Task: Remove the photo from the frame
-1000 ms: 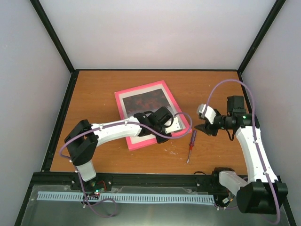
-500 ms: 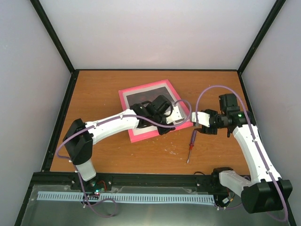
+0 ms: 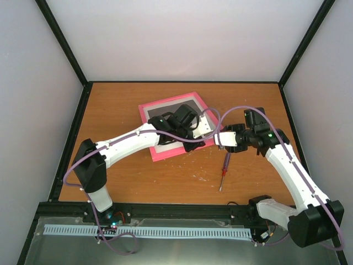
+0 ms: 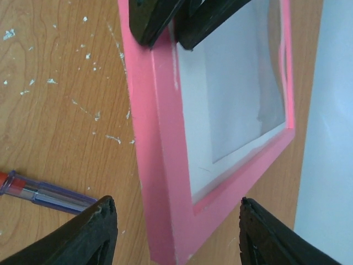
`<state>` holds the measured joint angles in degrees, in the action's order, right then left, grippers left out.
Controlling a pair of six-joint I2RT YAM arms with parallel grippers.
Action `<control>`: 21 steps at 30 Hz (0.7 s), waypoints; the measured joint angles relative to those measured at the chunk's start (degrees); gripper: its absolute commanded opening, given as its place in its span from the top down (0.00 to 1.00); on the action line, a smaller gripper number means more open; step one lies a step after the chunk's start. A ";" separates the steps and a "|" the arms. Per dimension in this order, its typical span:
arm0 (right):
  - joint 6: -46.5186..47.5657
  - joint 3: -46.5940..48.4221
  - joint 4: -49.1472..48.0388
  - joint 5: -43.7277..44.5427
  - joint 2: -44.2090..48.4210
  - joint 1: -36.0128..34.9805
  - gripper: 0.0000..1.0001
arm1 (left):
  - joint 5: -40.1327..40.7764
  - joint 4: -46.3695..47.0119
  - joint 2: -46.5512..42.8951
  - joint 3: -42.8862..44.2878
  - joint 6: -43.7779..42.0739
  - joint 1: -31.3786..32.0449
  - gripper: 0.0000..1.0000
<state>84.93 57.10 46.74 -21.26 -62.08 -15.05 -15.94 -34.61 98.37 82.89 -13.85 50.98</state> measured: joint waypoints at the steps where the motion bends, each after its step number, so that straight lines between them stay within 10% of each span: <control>1: 0.44 0.00 -0.04 0.31 -0.70 -0.07 0.40 | -0.11 0.00 0.00 0.02 -0.02 -0.11 0.99; 10: 3.26 5.66 4.61 0.96 -4.83 -0.55 0.34 | -1.14 0.26 0.00 0.13 -0.04 -0.87 0.99; 21: 3.06 -20.11 -18.95 10.60 14.29 -7.43 0.35 | -1.84 0.37 -0.09 0.13 -0.04 -1.18 0.99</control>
<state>87.99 36.99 27.79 -10.66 -47.79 -22.48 -17.78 -34.24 98.28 83.02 -13.89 49.80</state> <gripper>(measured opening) 0.659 0.192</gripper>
